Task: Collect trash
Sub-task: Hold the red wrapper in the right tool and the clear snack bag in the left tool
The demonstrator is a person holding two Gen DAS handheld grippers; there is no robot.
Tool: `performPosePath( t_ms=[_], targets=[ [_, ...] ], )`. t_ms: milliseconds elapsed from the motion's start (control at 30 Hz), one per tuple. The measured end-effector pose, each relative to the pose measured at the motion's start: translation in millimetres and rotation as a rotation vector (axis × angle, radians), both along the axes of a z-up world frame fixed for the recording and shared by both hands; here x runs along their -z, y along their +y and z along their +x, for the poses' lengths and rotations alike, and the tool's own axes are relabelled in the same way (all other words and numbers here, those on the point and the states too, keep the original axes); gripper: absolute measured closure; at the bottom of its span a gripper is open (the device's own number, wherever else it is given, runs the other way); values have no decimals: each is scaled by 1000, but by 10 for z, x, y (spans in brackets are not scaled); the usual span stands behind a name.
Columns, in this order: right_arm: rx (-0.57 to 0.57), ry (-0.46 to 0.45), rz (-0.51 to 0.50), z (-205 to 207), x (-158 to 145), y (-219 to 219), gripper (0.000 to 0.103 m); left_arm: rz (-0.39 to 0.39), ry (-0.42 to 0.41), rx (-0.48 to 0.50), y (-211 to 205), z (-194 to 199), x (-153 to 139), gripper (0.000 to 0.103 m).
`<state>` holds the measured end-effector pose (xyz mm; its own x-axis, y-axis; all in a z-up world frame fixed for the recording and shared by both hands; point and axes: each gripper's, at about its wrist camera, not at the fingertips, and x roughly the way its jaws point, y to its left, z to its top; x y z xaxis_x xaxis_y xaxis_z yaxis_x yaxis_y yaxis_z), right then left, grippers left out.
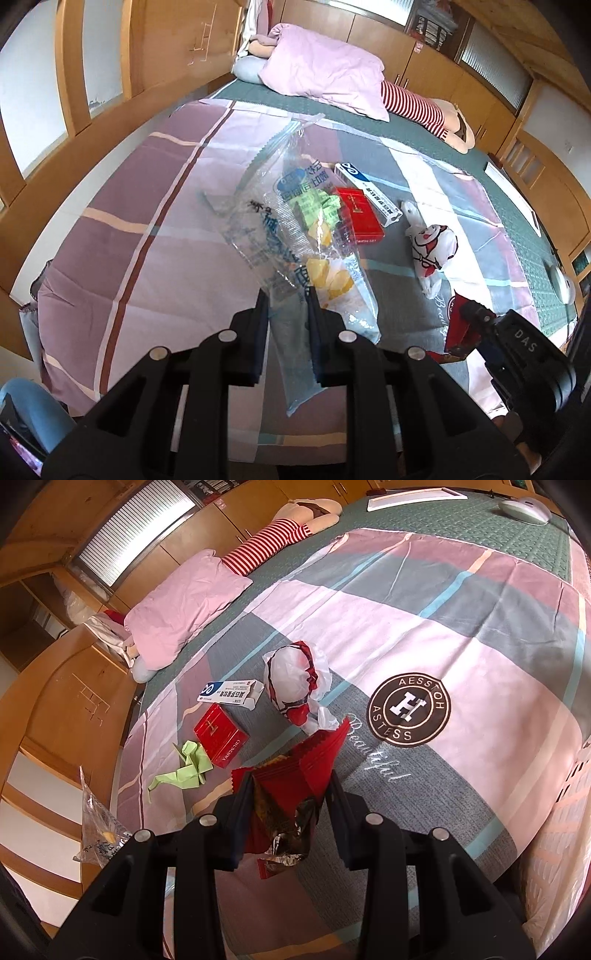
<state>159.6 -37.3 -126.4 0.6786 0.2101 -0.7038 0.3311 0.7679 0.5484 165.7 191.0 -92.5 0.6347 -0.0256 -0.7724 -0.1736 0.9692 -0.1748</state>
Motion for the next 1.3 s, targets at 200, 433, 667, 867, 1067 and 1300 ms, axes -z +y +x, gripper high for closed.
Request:
performPosePath(
  t_ms=[200, 433, 667, 867, 1067, 1300],
  targets=[
    [-4, 10, 2, 16, 16, 5, 64, 6, 0, 8, -25, -6, 4, 83],
    [-4, 9, 6, 11, 16, -2, 64, 5, 0, 22, -61, -7, 16, 83],
    [-10, 19, 4, 18, 28, 15, 64, 1, 1, 46, -122, -20, 9, 83],
    [-10, 25, 5, 20, 38, 11, 64, -7, 6, 49, -122, -30, 15, 83],
    [-11, 29, 8, 20, 48, 11, 64, -5, 10, 54, -133, -27, 24, 83],
    [-11, 29, 8, 23, 53, 18, 64, -4, 13, 54, -135, -32, 28, 83]
  ],
)
